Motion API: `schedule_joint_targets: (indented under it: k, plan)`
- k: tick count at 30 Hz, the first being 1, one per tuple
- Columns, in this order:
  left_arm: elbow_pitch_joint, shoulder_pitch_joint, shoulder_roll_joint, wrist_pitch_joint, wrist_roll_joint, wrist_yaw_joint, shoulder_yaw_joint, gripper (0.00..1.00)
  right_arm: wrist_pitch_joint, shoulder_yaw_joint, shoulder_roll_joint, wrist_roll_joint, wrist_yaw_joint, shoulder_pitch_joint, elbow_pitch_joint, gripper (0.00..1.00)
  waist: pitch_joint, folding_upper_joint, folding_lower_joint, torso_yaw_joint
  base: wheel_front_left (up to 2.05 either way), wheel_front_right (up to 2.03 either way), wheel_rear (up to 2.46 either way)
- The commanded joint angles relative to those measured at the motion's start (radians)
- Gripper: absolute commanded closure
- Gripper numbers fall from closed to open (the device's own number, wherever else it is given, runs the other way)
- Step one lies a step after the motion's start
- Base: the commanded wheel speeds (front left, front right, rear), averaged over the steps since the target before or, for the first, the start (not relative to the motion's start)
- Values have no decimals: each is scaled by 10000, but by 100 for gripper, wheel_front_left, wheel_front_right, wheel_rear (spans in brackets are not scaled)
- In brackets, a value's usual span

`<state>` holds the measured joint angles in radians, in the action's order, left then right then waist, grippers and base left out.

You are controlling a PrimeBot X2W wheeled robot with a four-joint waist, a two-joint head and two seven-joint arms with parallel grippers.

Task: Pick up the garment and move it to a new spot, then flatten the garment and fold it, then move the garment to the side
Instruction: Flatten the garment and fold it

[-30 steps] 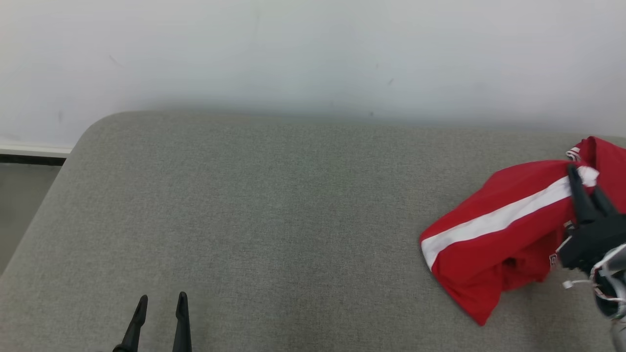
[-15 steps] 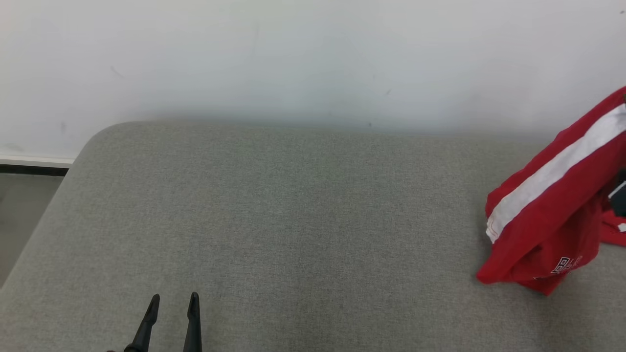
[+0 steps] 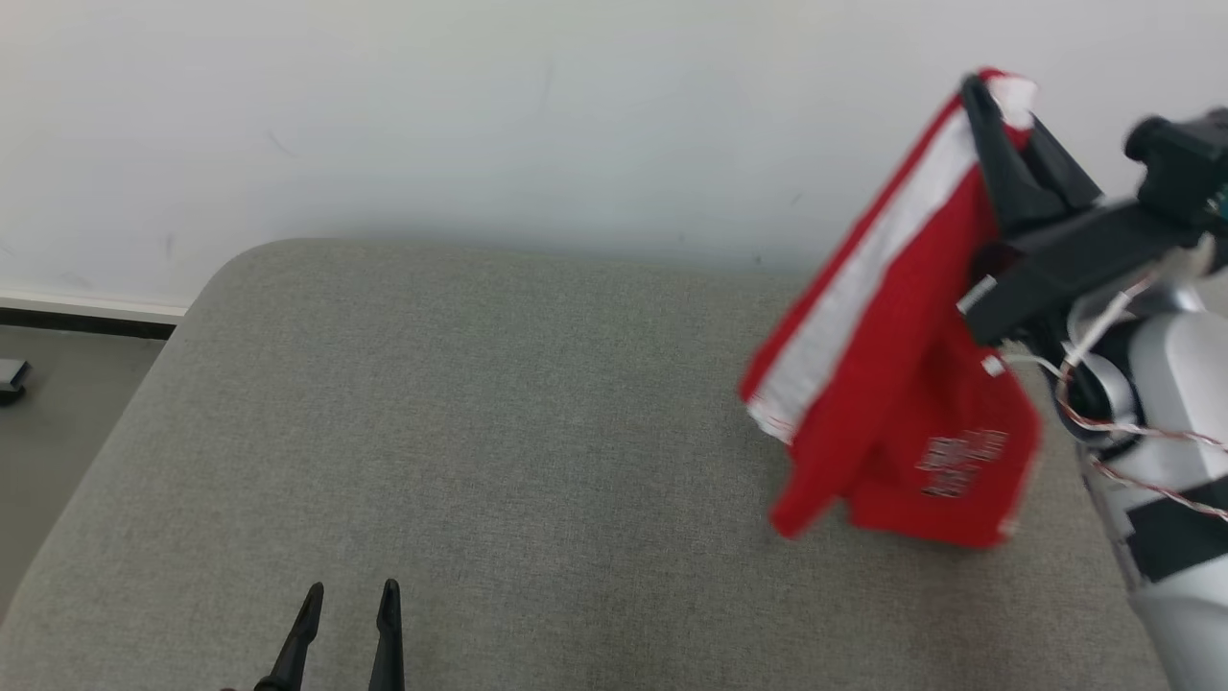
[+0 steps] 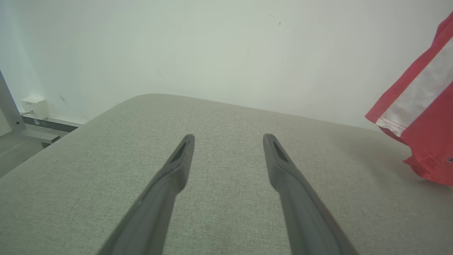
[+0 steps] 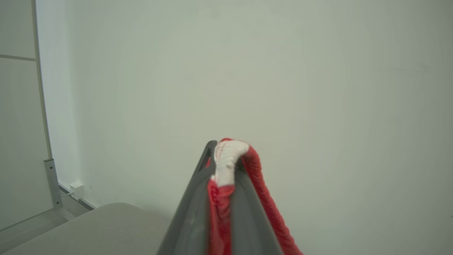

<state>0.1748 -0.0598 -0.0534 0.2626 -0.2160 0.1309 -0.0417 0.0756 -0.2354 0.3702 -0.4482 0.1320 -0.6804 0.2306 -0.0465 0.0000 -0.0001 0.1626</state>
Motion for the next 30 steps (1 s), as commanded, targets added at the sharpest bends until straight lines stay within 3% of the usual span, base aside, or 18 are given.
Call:
schedule_joint_targets:
  k: [1, 6, 11, 19, 30]
  plan:
    - [21, 85, 20, 30, 16, -16, -1, 0, -157, -247, -337, -112, -23, -509, 225, 100, 20, 0, 1, 12, 0, 0, 0]
    - [58, 126, 24, 30, -25, -16, -41, 0, -541, -914, -1191, -300, -23, -1636, 855, 100, 84, 0, 1, 4, 0, 0, 0]
    - [95, 188, 24, 30, -66, -15, -110, 0, -841, -1522, -1414, -444, -23, -1976, 1343, 100, 130, 0, 1, 30, 0, 0, 0]
    - [105, 7, 27, 30, -153, -15, -37, 0, -1525, -2047, -672, -1019, -23, -490, 2084, 100, 197, 0, 1, -53, 0, 0, 0]
    - [147, 307, 31, 30, -212, -14, -186, 0, -2347, -828, 361, -1439, -23, 3801, 1893, 100, 513, 0, 1, -714, 0, 0, 0]
